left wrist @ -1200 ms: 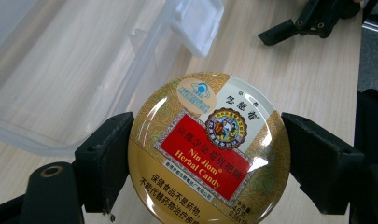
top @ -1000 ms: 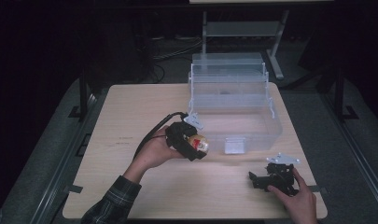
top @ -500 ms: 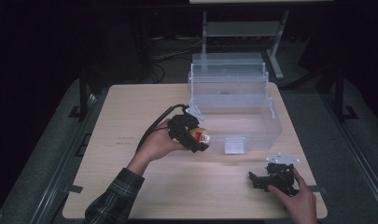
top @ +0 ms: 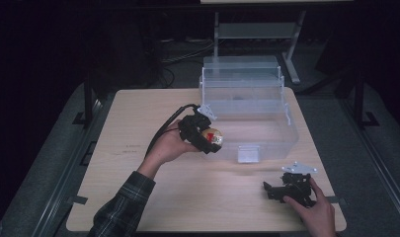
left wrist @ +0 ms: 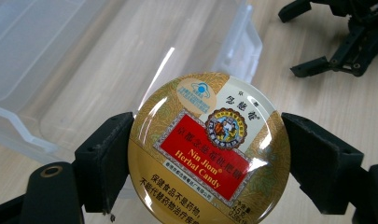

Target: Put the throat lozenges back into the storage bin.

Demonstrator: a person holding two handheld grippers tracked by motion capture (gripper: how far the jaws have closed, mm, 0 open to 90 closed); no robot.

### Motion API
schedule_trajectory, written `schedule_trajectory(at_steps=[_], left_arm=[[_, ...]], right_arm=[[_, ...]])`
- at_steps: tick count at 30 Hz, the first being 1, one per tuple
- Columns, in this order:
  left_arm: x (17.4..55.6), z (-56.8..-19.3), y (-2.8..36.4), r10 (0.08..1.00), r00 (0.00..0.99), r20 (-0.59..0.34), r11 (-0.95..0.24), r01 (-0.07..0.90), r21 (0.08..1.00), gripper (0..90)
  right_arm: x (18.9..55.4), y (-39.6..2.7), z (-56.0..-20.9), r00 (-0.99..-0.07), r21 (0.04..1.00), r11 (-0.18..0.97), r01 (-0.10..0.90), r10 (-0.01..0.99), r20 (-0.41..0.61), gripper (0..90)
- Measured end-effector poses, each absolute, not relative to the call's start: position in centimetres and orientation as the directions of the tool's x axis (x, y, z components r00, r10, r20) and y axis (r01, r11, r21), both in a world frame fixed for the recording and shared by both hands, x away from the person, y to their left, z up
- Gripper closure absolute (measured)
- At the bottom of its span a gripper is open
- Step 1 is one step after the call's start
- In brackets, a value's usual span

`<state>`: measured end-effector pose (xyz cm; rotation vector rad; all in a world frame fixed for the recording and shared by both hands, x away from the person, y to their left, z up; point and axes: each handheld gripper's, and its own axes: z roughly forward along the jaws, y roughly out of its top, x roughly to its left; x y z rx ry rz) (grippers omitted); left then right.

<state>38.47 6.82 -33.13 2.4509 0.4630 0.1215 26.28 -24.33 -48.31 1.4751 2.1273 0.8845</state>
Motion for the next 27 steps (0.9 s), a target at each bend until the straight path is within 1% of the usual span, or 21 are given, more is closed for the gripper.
schedule_trajectory(at_steps=[9, 21, 27], left_arm=[[40.0, -33.4, 6.5, 0.365, 0.931, -0.014, -0.744, 0.301, 0.597, 19.7], [42.0, -33.7, 5.9, 0.389, 0.921, -0.022, -0.742, 0.327, 0.585, 19.6], [42.9, -33.8, 5.5, 0.391, 0.920, -0.005, -0.761, 0.327, 0.561, 19.6]], right_arm=[[26.3, -24.3, -48.3, -0.362, 0.697, 0.243, 0.675, 0.932, 0.025, 0.0], [26.3, -24.3, -48.3, -0.362, 0.696, 0.243, 0.675, 0.932, 0.026, 0.0], [26.3, -24.3, -48.3, -0.360, 0.695, 0.241, 0.677, 0.933, 0.027, 0.0]])
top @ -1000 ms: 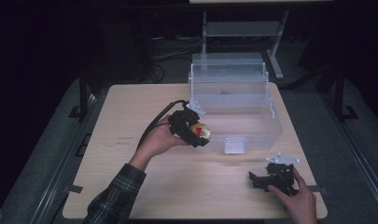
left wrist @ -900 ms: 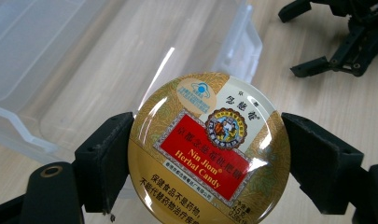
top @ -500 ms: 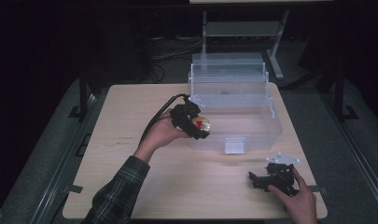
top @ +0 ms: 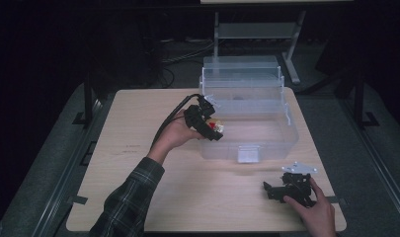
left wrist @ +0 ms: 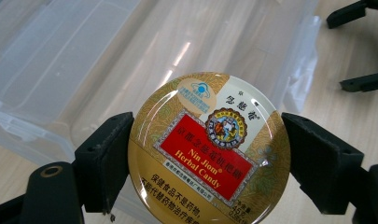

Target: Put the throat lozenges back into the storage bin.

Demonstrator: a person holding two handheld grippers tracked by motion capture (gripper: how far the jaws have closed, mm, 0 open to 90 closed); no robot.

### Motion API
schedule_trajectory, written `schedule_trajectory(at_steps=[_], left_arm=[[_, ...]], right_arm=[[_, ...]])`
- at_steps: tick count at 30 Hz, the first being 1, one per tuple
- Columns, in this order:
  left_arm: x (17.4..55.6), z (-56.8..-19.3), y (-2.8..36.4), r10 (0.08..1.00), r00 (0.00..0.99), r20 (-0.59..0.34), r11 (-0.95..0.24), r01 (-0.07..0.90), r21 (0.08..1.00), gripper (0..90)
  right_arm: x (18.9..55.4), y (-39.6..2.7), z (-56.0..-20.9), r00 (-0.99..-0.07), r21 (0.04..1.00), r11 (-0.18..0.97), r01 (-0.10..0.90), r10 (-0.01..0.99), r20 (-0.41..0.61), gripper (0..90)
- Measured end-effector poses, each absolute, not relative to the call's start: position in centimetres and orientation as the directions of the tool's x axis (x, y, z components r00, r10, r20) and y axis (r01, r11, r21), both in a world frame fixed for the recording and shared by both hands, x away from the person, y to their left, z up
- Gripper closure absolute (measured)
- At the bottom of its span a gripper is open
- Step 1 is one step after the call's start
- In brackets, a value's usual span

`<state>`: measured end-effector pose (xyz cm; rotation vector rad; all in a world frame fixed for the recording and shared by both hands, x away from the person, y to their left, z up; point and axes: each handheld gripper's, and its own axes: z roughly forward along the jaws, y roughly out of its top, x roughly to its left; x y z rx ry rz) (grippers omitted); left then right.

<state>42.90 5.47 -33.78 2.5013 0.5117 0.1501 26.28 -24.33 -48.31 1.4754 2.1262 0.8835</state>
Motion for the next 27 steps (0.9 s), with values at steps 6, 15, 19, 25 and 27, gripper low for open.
schedule_trajectory(at_steps=[6, 15, 19, 25, 27], left_arm=[[43.7, -34.2, 5.2, 0.409, 0.912, -0.018, -0.751, 0.348, 0.561, 19.6], [44.2, -34.8, 5.0, 0.404, 0.915, -0.017, -0.761, 0.346, 0.549, 19.5], [44.3, -35.0, 5.0, 0.409, 0.912, -0.023, -0.756, 0.352, 0.552, 19.4], [44.5, -35.3, 4.9, 0.409, 0.912, -0.029, -0.755, 0.355, 0.551, 19.1], [44.5, -35.5, 4.8, 0.412, 0.911, -0.032, -0.755, 0.360, 0.548, 19.0]], right_arm=[[26.3, -24.3, -48.3, -0.360, 0.697, 0.242, 0.675, 0.933, 0.025, 0.0], [26.3, -24.3, -48.3, -0.359, 0.696, 0.240, 0.677, 0.933, 0.028, 0.0], [26.3, -24.3, -48.3, -0.359, 0.696, 0.240, 0.677, 0.933, 0.028, 0.0], [26.3, -24.3, -48.3, -0.358, 0.695, 0.239, 0.678, 0.933, 0.029, 0.0], [26.3, -24.3, -48.3, -0.359, 0.695, 0.239, 0.678, 0.933, 0.029, 0.0]])
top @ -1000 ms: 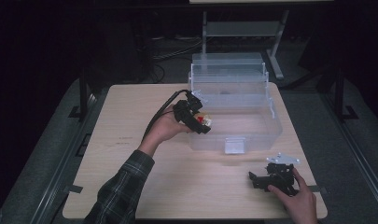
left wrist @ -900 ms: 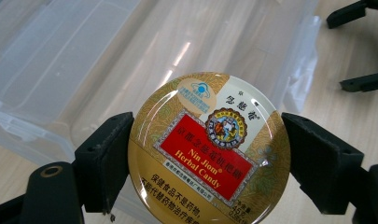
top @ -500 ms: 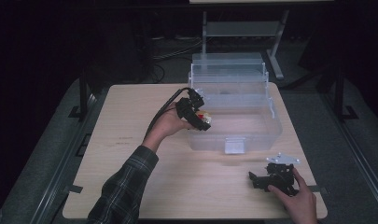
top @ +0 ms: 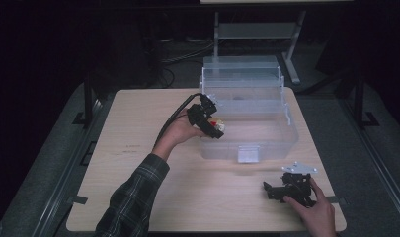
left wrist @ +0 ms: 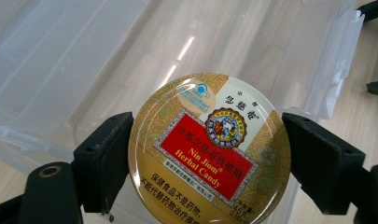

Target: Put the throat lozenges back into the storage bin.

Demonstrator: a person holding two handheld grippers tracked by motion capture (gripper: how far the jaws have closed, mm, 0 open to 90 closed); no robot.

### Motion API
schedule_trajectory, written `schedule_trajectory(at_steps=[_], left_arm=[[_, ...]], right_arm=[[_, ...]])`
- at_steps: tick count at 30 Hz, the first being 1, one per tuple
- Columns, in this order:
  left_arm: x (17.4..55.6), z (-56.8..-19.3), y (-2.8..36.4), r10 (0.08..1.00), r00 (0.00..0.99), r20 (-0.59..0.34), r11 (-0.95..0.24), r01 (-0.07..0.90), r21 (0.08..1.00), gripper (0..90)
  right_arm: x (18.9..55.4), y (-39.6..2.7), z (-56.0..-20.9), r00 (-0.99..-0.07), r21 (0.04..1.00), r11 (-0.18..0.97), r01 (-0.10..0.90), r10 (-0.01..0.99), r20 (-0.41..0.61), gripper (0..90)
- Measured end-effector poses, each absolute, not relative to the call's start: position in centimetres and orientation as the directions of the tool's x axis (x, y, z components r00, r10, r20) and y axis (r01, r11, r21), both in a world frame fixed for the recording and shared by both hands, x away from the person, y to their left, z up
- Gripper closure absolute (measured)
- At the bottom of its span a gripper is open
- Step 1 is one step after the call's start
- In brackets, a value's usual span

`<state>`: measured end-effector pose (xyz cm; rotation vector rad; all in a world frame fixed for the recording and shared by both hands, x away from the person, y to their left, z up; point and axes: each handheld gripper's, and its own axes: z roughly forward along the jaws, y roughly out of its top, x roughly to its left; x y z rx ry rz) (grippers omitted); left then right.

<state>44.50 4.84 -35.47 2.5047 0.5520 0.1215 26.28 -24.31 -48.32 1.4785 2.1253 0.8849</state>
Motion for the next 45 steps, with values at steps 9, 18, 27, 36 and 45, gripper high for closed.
schedule_trajectory(at_steps=[9, 18, 27, 36, 45], left_arm=[[44.7, -35.7, 4.7, 0.412, 0.911, -0.030, -0.756, 0.360, 0.547, 19.0], [44.6, -35.5, 4.9, 0.416, 0.909, -0.027, -0.750, 0.360, 0.556, 17.7], [43.3, -34.8, 6.2, 0.408, 0.912, -0.031, -0.737, 0.349, 0.578, 17.7], [42.0, -34.2, 7.8, 0.416, 0.909, -0.023, -0.719, 0.344, 0.603, 17.7], [40.5, -33.9, 9.2, 0.415, 0.910, -0.012, -0.710, 0.332, 0.621, 17.7]], right_arm=[[26.3, -24.3, -48.3, -0.359, 0.695, 0.239, 0.678, 0.933, 0.029, 0.0], [26.3, -24.3, -48.3, -0.359, 0.695, 0.239, 0.678, 0.933, 0.029, 0.0], [26.3, -24.3, -48.3, -0.359, 0.696, 0.240, 0.677, 0.933, 0.028, 0.0], [26.3, -24.3, -48.3, -0.358, 0.696, 0.237, 0.678, 0.933, 0.030, 0.0], [26.3, -24.3, -48.3, -0.358, 0.696, 0.239, 0.677, 0.933, 0.028, 0.0]])
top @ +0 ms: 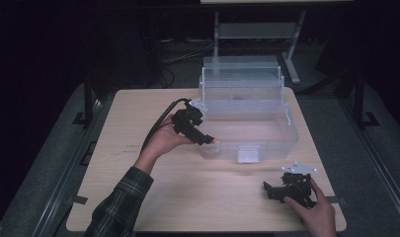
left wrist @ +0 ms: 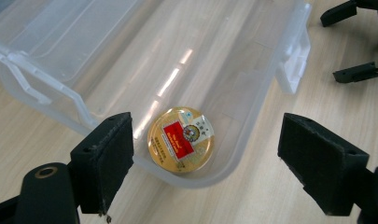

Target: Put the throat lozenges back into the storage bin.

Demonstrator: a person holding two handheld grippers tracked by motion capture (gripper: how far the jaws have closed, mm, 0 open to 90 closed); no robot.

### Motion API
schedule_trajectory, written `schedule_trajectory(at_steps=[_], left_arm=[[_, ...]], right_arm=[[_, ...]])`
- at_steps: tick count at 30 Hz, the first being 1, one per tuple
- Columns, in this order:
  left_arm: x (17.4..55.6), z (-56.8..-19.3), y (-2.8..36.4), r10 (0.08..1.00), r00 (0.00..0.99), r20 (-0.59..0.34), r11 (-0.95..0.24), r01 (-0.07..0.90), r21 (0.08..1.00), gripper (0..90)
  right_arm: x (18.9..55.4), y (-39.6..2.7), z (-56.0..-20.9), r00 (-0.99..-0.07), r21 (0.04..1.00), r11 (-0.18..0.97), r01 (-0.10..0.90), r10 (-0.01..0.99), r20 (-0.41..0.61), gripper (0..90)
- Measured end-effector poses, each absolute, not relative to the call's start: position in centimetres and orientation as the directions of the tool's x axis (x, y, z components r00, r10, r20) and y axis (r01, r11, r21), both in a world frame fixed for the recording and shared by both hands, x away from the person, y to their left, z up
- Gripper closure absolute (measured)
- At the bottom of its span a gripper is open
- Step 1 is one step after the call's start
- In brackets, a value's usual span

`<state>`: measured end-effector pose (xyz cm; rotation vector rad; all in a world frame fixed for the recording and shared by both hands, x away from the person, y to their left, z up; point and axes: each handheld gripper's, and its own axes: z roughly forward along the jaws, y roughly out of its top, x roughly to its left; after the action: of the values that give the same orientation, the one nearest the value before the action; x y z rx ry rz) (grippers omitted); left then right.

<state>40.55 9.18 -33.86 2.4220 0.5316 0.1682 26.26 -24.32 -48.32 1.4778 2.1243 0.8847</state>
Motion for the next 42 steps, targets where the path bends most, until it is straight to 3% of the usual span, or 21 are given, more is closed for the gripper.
schedule_trajectory(at_steps=[42], left_arm=[[33.3, -39.3, 16.4, 0.510, 0.859, -0.030, -0.621, 0.392, 0.679, 16.6]], right_arm=[[26.2, -24.3, -48.3, -0.361, 0.695, 0.242, 0.677, 0.932, 0.027, 0.0]])
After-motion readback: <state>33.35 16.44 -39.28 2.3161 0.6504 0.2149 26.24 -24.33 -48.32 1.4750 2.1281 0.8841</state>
